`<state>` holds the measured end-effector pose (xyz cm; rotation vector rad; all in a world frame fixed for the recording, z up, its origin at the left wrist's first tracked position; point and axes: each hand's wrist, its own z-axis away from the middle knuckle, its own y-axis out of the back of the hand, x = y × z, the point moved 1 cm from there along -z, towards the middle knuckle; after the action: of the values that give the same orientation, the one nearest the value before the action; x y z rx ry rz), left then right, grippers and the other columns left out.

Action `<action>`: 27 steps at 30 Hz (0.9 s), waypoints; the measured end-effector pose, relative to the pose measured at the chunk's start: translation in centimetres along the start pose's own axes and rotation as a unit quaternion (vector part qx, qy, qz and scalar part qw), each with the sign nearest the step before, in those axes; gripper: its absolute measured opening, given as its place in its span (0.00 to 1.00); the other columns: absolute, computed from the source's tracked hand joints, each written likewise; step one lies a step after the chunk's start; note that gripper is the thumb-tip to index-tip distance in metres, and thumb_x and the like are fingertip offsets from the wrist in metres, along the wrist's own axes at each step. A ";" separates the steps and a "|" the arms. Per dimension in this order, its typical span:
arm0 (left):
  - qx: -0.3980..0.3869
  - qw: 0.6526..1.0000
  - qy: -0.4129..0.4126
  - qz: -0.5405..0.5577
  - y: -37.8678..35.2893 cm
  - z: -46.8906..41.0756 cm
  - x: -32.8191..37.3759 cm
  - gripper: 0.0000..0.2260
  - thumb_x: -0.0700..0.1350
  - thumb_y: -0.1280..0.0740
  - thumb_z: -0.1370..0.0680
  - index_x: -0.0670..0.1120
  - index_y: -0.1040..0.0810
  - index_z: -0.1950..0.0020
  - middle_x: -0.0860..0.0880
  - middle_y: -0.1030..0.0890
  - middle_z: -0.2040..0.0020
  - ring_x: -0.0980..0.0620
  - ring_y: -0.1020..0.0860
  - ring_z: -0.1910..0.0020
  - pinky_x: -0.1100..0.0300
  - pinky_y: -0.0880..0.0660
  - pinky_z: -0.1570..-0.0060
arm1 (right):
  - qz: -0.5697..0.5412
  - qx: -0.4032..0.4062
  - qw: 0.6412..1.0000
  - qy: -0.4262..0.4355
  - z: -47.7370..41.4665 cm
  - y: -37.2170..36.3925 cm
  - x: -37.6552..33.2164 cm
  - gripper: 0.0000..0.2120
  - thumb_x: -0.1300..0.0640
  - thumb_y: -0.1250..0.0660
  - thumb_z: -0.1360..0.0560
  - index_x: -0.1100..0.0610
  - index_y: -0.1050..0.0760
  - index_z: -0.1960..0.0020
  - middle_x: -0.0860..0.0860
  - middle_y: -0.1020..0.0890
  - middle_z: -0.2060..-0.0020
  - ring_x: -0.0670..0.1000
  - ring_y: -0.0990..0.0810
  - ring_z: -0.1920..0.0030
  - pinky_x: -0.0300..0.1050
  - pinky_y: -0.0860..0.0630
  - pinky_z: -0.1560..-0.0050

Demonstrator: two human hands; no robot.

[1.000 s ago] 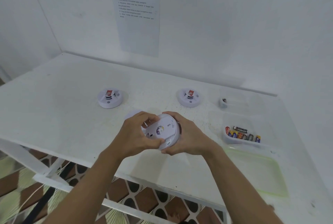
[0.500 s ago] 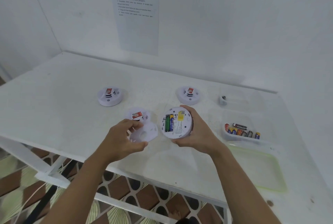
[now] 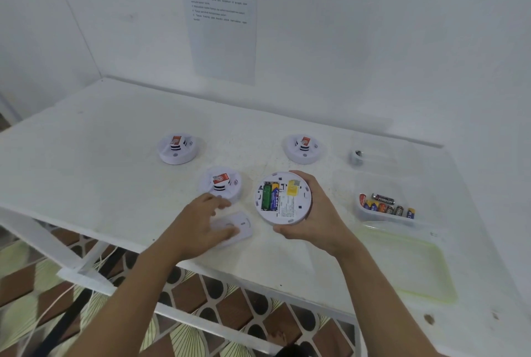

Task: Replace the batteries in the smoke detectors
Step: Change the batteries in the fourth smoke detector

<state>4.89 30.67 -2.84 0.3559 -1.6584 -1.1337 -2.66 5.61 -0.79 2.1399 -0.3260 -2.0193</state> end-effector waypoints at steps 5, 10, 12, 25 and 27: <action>0.167 0.973 -0.077 0.142 2.2 0.3 3.9 0.07 0.43 0.30 0.23 0.55 0.21 0.49 0.60 0.20 0.49 0.57 0.22 0.52 0.69 0.28 0.58 | 0.021 -0.006 1.000 0.009 0.1 -0.9 -0.2 0.45 0.68 0.19 0.38 0.51 0.38 0.30 0.43 0.24 0.39 0.42 0.24 0.38 0.43 0.19 0.46; 0.123 0.977 -0.121 0.124 1.8 -0.4 6.4 0.07 0.42 0.32 0.21 0.52 0.18 0.47 0.58 0.22 0.49 0.56 0.23 0.52 0.72 0.31 0.57 | 0.042 -0.011 0.998 0.037 0.0 -1.6 -0.1 0.45 0.70 0.19 0.38 0.50 0.39 0.30 0.46 0.24 0.39 0.43 0.23 0.39 0.35 0.23 0.44; 0.120 0.978 -0.120 0.121 1.4 -0.7 6.6 0.07 0.41 0.32 0.21 0.51 0.17 0.47 0.58 0.22 0.51 0.57 0.24 0.52 0.73 0.32 0.57 | 0.043 -0.016 0.998 0.042 0.0 -1.7 0.0 0.45 0.71 0.20 0.37 0.49 0.39 0.30 0.45 0.24 0.39 0.44 0.22 0.39 0.35 0.24 0.44; 0.045 0.994 -0.054 0.084 0.3 -2.3 7.0 0.03 0.46 0.37 0.19 0.53 0.26 0.52 0.56 0.25 0.56 0.63 0.27 0.58 0.73 0.31 0.59 | 0.074 -0.051 0.995 0.052 -0.2 -1.7 0.0 0.45 0.65 0.21 0.38 0.48 0.40 0.29 0.37 0.27 0.42 0.45 0.24 0.39 0.35 0.25 0.44; 0.054 0.991 -0.046 0.113 0.4 -2.3 7.0 0.04 0.48 0.35 0.19 0.52 0.26 0.54 0.54 0.23 0.57 0.59 0.24 0.59 0.66 0.26 0.60 | 0.073 -0.050 0.995 0.052 -0.4 -1.6 0.1 0.46 0.66 0.20 0.38 0.48 0.40 0.29 0.38 0.27 0.41 0.46 0.23 0.39 0.37 0.24 0.45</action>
<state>4.14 24.81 1.60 0.1796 -1.7963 -0.9058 -2.20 7.13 -1.34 2.0872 -0.3468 -1.7981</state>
